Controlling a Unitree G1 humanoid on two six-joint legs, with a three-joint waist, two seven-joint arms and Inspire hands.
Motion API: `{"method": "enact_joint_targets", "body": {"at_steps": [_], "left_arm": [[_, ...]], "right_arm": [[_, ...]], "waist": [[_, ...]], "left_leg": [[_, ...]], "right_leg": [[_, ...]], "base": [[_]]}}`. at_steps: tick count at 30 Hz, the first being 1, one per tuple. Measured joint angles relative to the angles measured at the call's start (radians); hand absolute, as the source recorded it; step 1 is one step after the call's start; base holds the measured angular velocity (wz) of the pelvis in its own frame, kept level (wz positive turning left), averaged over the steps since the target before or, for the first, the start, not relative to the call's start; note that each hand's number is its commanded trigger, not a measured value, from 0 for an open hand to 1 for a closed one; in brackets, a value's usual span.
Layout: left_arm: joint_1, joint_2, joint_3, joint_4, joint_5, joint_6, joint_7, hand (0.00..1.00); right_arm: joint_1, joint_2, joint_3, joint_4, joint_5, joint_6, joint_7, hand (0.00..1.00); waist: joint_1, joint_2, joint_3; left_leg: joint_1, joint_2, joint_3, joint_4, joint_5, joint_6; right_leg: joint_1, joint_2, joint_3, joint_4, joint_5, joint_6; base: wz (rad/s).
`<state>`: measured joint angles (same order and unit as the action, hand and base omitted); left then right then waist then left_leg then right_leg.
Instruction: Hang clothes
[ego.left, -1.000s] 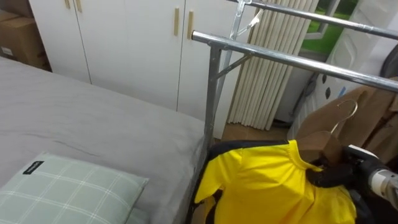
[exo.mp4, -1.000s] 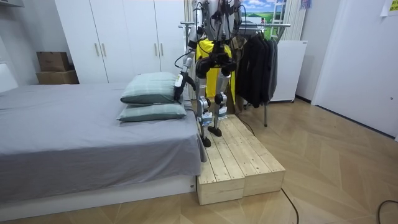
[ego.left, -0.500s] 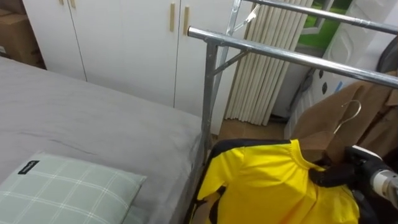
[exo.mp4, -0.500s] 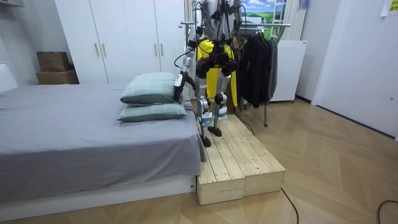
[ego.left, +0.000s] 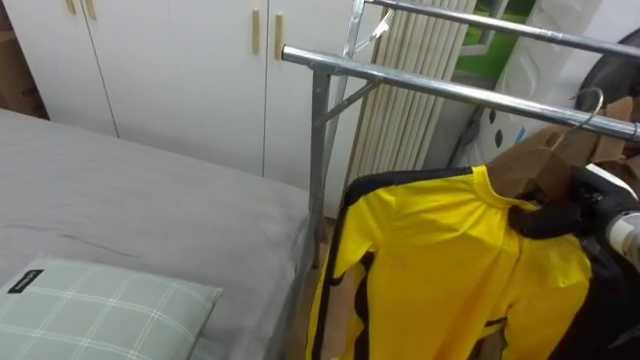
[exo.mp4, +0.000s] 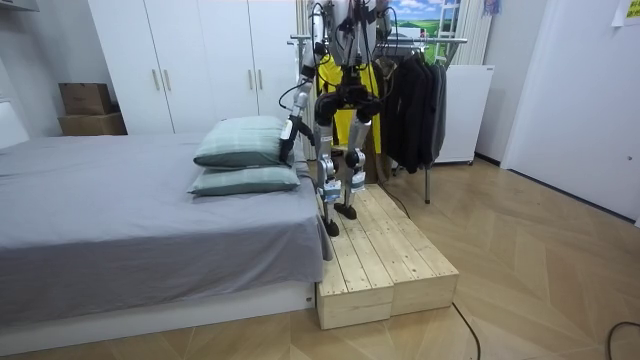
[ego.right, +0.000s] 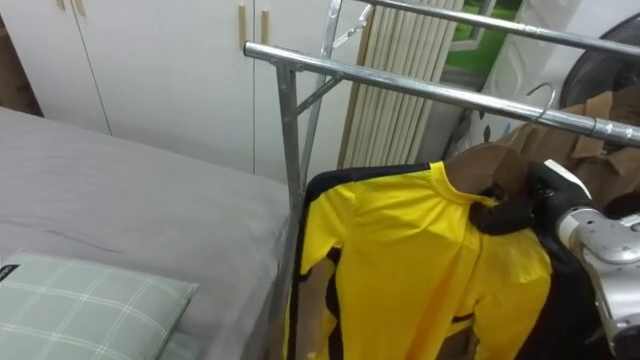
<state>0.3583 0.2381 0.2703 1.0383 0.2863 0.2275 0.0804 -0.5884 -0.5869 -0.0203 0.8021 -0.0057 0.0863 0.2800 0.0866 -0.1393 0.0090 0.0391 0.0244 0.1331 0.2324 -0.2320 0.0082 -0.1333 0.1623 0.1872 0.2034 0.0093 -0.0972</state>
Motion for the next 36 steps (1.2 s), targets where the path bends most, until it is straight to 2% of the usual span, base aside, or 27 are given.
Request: {"method": "enact_joint_targets", "body": {"at_steps": [14,23,27,29,33,36], "left_arm": [[0.0,-0.001,-0.003,0.001,0.0,0.0,0.005,0.0],[0.008,0.001,0.004,-0.054,0.0,0.004,0.005,0.0],[0.008,0.003,-0.001,-0.108,0.001,0.012,0.004,0.0],[0.009,0.003,-0.006,-0.129,0.002,0.013,0.003,0.0],[0.009,0.008,-0.017,-0.149,0.002,0.013,-0.005,0.0],[0.008,0.017,-0.02,-0.15,0.002,0.012,-0.006,0.0]], "right_arm": [[0.0,0.0,0.031,0.0,-0.044,0.0,-0.019,1.0],[0.0,0.0,0.044,0.02,0.008,-0.001,0.008,1.0],[0.0,0.0,0.049,0.048,0.01,-0.011,0.029,1.0],[0.0,0.0,0.062,0.084,0.021,-0.012,0.047,1.0],[0.0,0.0,0.088,0.163,0.046,-0.009,0.101,1.0],[0.0,0.0,0.088,0.17,0.046,-0.009,0.117,1.0]], "waist": [[0.013,0.004,0.0015],[0.011,0.005,0.0019],[0.001,0.002,0.0033],[0.002,-0.001,0.0039],[0.003,-0.008,0.0076],[0.004,-0.022,0.014]], "left_leg": [[0.011,0.007,0.002,-0.011,-0.001,-0.003],[-0.002,0.012,-0.008,0.009,0.002,-0.015],[-0.018,-0.002,-0.058,0.01,0.003,-0.014],[-0.017,-0.003,-0.065,0.009,0.004,-0.012],[-0.032,-0.005,-0.065,0.008,0.006,-0.006],[-0.052,-0.006,-0.065,0.009,0.009,-0.004]], "right_leg": [[0.004,0.008,-0.001,0.0,-0.006,-0.008],[-0.005,0.012,-0.001,0.0,-0.003,-0.015],[-0.007,0.005,-0.017,-0.007,-0.005,-0.015],[-0.001,0.006,-0.012,-0.015,-0.005,-0.015],[-0.008,0.007,0.001,-0.015,0.001,-0.006],[-0.028,0.007,0.001,-0.018,0.006,0.001]], "base": [[0.0],[0.01],[0.18],[0.14],[0.02],[0.0]]}}
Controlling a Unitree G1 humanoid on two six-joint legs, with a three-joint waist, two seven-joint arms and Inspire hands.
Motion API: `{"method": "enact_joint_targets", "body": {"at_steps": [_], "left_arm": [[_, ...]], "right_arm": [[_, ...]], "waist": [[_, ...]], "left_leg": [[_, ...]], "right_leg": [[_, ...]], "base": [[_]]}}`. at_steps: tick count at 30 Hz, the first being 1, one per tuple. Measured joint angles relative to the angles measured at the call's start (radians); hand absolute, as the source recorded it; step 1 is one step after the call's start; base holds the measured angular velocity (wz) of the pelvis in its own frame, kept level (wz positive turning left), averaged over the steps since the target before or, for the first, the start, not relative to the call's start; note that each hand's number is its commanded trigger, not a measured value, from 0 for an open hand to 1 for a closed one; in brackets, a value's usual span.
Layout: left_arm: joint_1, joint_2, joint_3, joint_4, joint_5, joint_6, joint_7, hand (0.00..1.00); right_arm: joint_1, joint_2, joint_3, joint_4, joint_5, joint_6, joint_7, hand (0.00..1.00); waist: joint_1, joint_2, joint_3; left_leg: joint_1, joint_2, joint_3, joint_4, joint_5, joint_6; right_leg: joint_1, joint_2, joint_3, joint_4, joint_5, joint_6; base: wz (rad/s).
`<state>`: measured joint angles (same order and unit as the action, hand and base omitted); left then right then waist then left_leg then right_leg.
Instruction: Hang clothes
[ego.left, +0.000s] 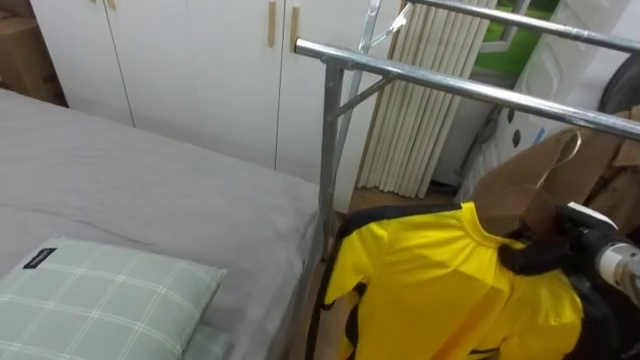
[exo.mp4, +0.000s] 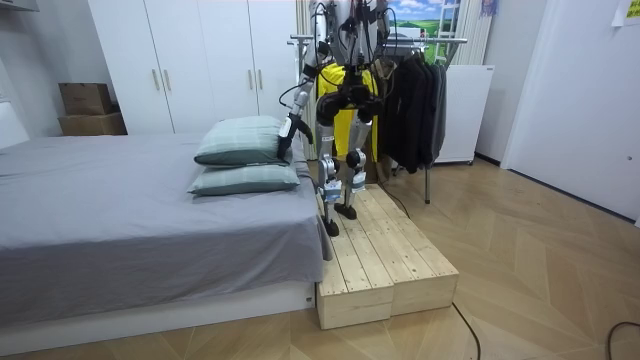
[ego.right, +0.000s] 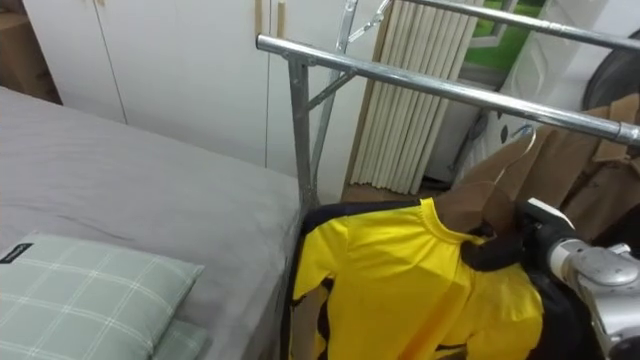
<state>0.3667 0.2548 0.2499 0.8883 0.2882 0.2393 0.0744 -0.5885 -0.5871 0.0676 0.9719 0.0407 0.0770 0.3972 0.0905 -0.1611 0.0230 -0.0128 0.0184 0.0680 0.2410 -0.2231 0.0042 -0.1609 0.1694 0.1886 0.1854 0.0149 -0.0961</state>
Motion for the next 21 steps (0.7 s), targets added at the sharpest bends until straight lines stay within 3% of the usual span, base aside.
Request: {"method": "enact_joint_targets", "body": {"at_steps": [3,12,21], "left_arm": [[0.0,0.001,0.001,-0.004,0.0,0.0,-0.003,0.0],[0.002,0.006,0.003,-0.052,0.01,-0.002,-0.021,0.0],[0.024,0.004,0.001,-0.084,0.032,-0.002,-0.025,0.0]], "right_arm": [[0.0,0.0,0.002,0.015,0.008,0.0,0.005,1.0],[-0.001,0.0,0.04,0.04,0.036,0.002,0.012,1.0],[-0.022,0.0,0.038,0.039,0.02,0.009,0.007,1.0]], "waist": [[0.01,-0.009,-0.0022],[0.074,-0.028,0.0009],[0.079,-0.031,-0.0001]], "left_leg": [[0.003,0.0,-0.001,0.005,0.007,-0.006],[0.005,0.0,0.012,0.009,0.004,-0.002],[0.005,0.001,0.017,-0.002,-0.003,0.002]], "right_leg": [[-0.002,0.0,0.002,0.0,-0.001,-0.001],[-0.003,-0.001,0.003,-0.001,-0.002,-0.001],[-0.004,-0.002,-0.007,0.005,0.002,-0.008]], "base": [[0.0],[0.0],[-0.01]]}}
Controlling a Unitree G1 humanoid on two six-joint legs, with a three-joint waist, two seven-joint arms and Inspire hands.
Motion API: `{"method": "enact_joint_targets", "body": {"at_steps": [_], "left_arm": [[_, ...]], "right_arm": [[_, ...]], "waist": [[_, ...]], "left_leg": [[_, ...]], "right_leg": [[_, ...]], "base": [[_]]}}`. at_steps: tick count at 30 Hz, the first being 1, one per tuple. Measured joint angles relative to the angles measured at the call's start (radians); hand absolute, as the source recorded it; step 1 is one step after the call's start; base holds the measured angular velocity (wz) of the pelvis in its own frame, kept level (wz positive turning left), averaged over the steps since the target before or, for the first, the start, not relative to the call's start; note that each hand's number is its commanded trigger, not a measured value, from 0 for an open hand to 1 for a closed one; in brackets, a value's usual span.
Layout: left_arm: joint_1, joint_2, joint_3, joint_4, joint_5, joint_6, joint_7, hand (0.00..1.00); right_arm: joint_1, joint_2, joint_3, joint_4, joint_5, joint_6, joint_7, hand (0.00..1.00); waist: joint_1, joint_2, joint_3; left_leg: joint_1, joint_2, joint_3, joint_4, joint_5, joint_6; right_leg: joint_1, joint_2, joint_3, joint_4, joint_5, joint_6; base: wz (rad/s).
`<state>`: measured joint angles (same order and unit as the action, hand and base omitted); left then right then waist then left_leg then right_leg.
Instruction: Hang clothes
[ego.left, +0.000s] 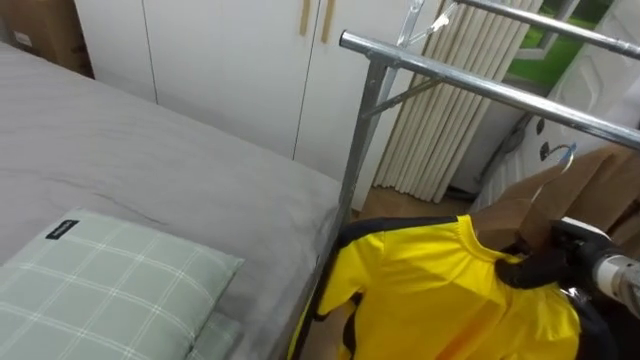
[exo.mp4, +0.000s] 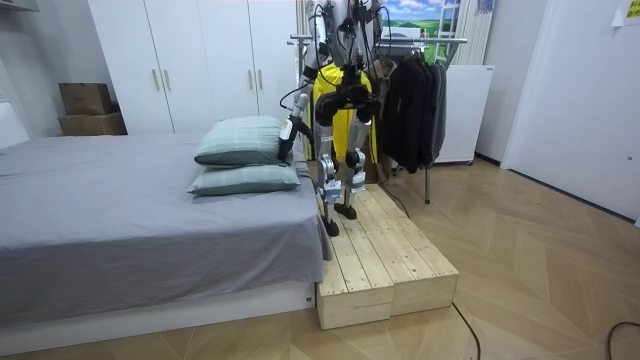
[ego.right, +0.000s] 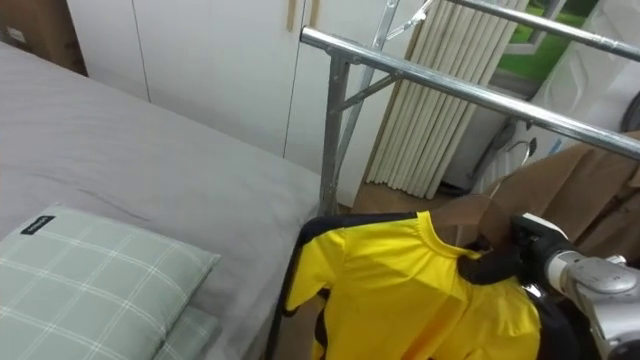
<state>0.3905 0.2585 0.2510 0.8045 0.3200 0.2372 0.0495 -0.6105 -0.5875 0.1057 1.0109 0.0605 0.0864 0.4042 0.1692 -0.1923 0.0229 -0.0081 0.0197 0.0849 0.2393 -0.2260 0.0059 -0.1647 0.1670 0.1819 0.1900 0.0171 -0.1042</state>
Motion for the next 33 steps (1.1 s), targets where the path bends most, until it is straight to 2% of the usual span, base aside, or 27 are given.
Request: {"method": "enact_joint_targets", "body": {"at_steps": [7,12,16,19,22,28,33], "left_arm": [[0.0,0.0,0.001,0.0,0.004,0.0,0.0,0.0],[0.006,0.001,0.003,0.011,0.004,0.0,0.0,0.0],[0.005,-0.001,0.005,0.031,0.004,-0.007,0.0,0.0],[0.007,-0.012,0.004,0.053,0.004,-0.017,0.0,0.0],[0.01,-0.013,0.004,0.06,0.003,-0.018,0.0,0.0],[0.024,-0.013,0.001,0.06,0.002,-0.019,-0.001,0.0],[0.031,-0.013,0.0,0.06,0.002,-0.019,-0.001,0.0]], "right_arm": [[-0.066,0.0,0.0,-0.003,-0.051,0.0,-0.001,1.0],[-0.066,0.0,0.009,-0.005,-0.067,0.0,-0.001,1.0],[-0.066,-0.003,0.013,-0.015,-0.077,0.0,0.0,1.0],[-0.066,-0.023,0.013,-0.088,-0.154,0.0,0.0,1.0],[-0.067,-0.051,0.013,-0.145,-0.188,-0.003,-0.001,1.0],[-0.067,-0.084,0.011,-0.233,-0.203,-0.004,-0.011,1.0],[-0.078,-0.085,0.009,-0.249,-0.203,-0.007,-0.033,1.0]], "waist": [[-0.017,0.001,-0.001],[-0.015,0.004,-0.0019],[-0.015,0.011,-0.0035],[-0.016,0.028,-0.0075],[-0.019,0.032,-0.0085],[-0.031,0.034,-0.0093],[-0.039,0.034,-0.0095]], "left_leg": [[-0.016,0.002,0.0,0.0,0.004,-0.006],[0.002,0.004,0.004,0.0,0.006,-0.011],[0.01,0.005,0.009,-0.005,0.007,-0.013],[0.015,0.004,0.021,-0.02,0.004,-0.009],[0.02,0.005,0.023,-0.018,0.005,-0.009],[0.033,0.007,0.03,-0.02,0.004,-0.008],[0.034,0.008,0.035,-0.02,0.003,-0.008]], "right_leg": [[-0.016,0.003,0.003,0.0,0.004,-0.004],[-0.011,0.006,0.0,0.016,0.003,-0.016],[-0.009,0.008,0.004,0.017,0.001,-0.016],[-0.009,0.016,0.032,0.015,-0.001,-0.011],[-0.004,0.019,0.039,0.016,0.0,-0.011],[0.012,0.025,0.05,0.013,0.001,-0.01],[0.013,0.025,0.052,0.013,0.002,-0.009]], "base": [[0.01],[-0.06],[-0.06],[-0.1],[-0.04],[-0.05],[-0.01]]}}
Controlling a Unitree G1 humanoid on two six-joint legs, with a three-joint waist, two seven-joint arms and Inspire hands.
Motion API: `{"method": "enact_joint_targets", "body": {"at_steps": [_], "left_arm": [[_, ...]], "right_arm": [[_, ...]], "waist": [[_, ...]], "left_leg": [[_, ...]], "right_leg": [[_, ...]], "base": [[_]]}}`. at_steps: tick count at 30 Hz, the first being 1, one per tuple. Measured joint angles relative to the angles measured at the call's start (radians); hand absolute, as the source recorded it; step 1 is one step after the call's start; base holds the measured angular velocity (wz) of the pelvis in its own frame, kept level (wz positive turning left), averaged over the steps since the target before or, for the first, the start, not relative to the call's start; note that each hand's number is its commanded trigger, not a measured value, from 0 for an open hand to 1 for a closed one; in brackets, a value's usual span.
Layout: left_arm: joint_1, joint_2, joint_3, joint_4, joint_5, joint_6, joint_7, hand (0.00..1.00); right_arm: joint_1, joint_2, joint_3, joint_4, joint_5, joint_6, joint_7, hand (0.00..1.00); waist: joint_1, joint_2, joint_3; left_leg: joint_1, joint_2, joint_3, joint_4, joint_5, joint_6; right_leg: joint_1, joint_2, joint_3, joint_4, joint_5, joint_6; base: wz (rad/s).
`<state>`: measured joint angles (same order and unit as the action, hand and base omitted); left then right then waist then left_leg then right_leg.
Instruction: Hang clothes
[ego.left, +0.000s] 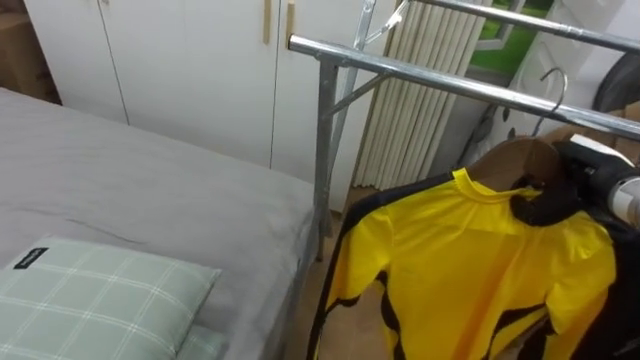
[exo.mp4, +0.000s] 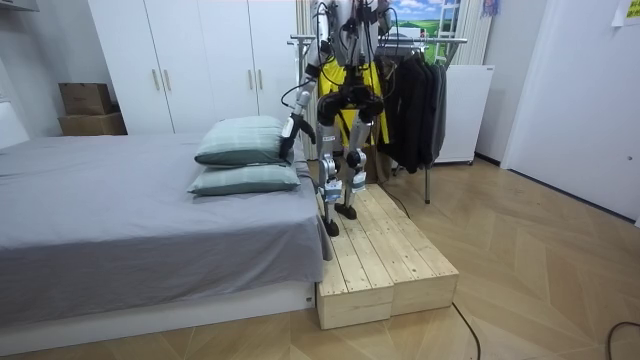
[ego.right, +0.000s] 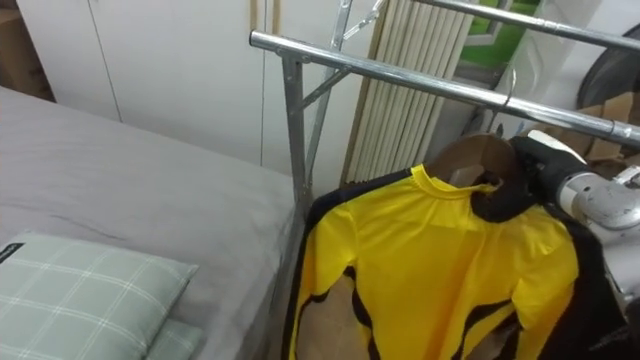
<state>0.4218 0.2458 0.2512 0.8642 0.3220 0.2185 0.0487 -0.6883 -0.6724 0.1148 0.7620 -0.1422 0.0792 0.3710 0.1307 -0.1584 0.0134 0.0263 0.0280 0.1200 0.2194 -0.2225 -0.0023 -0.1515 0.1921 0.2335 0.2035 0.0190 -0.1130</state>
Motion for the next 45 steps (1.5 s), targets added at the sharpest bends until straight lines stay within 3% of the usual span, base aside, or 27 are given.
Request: {"method": "enact_joint_targets", "body": {"at_steps": [9,26,33,37,38,39,40,41,42,43,45], "left_arm": [[0.01,-0.004,-0.001,0.019,0.0,0.0,0.0,0.0],[0.01,-0.004,0.002,0.02,-0.014,-0.011,0.013,0.0],[0.004,-0.002,0.003,0.02,-0.014,-0.018,0.024,0.0],[-0.005,0.003,0.016,0.02,-0.013,-0.018,0.024,0.0],[-0.005,0.007,0.009,0.02,-0.012,-0.018,0.021,0.0],[-0.004,0.011,0.009,0.02,-0.005,-0.018,0.017,0.0],[-0.003,0.013,0.01,0.02,-0.005,-0.018,0.016,0.0],[-0.001,0.019,0.009,0.02,-0.005,-0.017,0.012,0.0],[-0.004,0.02,0.009,0.02,-0.005,-0.017,0.009,0.0],[-0.011,0.018,0.003,0.023,-0.005,-0.017,0.005,0.0],[-0.012,0.016,0.0,0.02,0.002,-0.017,-0.013,0.0]], "right_arm": [[-0.013,0.0,-0.005,0.001,0.002,0.0,-0.033,1.0],[-0.013,-0.002,-0.005,0.068,0.066,-0.018,-0.035,1.0],[-0.013,-0.001,-0.005,0.094,0.071,-0.022,-0.035,1.0],[-0.013,-0.002,-0.005,0.094,0.07,-0.022,-0.031,1.0],[-0.013,-0.002,-0.005,0.1,0.065,-0.022,-0.028,1.0],[-0.012,-0.001,-0.007,0.113,0.053,-0.022,-0.027,1.0],[-0.012,-0.002,-0.007,0.12,0.048,-0.022,-0.026,1.0],[-0.012,-0.002,-0.008,0.13,0.033,-0.021,-0.027,1.0],[-0.01,-0.003,-0.01,0.133,0.018,-0.014,-0.026,1.0],[-0.005,-0.008,-0.011,0.139,0.013,-0.013,-0.026,1.0],[0.003,-0.009,-0.021,0.149,0.008,-0.008,-0.016,1.0]], "waist": [[-0.018,0.013,-0.0073],[-0.021,0.013,-0.0051],[-0.022,-0.002,0.0056],[-0.019,-0.008,0.0069],[-0.015,-0.001,0.0086],[-0.012,0.007,0.0112],[-0.007,0.009,0.0111],[-0.015,0.008,0.0108],[-0.025,0.006,0.0097],[-0.026,0.004,0.0102],[-0.024,-0.001,0.0082]], "left_leg": [[0.004,0.005,0.007,0.008,-0.003,-0.006],[0.004,0.005,-0.015,0.015,-0.008,-0.003],[0.009,0.005,-0.019,0.018,-0.004,-0.009],[-0.006,0.018,-0.018,0.026,-0.013,-0.004],[-0.014,0.035,-0.021,0.055,-0.026,-0.011],[-0.021,0.05,-0.027,0.111,-0.055,-0.024],[-0.023,0.054,-0.026,0.143,-0.073,-0.027],[-0.041,0.063,-0.025,0.209,-0.108,-0.04],[-0.078,0.063,-0.026,0.296,-0.117,-0.054],[-0.14,0.059,-0.043,0.384,-0.106,-0.062],[-0.218,0.039,-0.046,0.394,-0.1,-0.056]], "right_leg": [[0.001,-0.003,-0.019,0.002,0.001,-0.005],[0.015,0.001,-0.009,-0.003,-0.008,-0.012],[0.016,-0.003,-0.023,0.002,-0.013,-0.014],[0.013,-0.001,-0.031,0.001,-0.012,-0.004],[0.011,-0.006,-0.085,0.02,-0.034,-0.002],[-0.004,-0.04,-0.201,0.076,-0.089,0.014],[-0.015,-0.059,-0.252,0.11,-0.121,0.023],[-0.026,-0.065,-0.276,0.174,-0.169,0.007],[-0.023,-0.059,-0.268,0.194,-0.185,-0.019],[-0.013,-0.059,-0.25,0.192,-0.191,-0.03],[0.01,-0.06,-0.204,0.175,-0.192,-0.033]], "base": [[-0.01],[0.02],[0.02],[0.05],[0.12],[0.13],[0.25],[0.54],[0.8],[0.73],[0.5]]}}
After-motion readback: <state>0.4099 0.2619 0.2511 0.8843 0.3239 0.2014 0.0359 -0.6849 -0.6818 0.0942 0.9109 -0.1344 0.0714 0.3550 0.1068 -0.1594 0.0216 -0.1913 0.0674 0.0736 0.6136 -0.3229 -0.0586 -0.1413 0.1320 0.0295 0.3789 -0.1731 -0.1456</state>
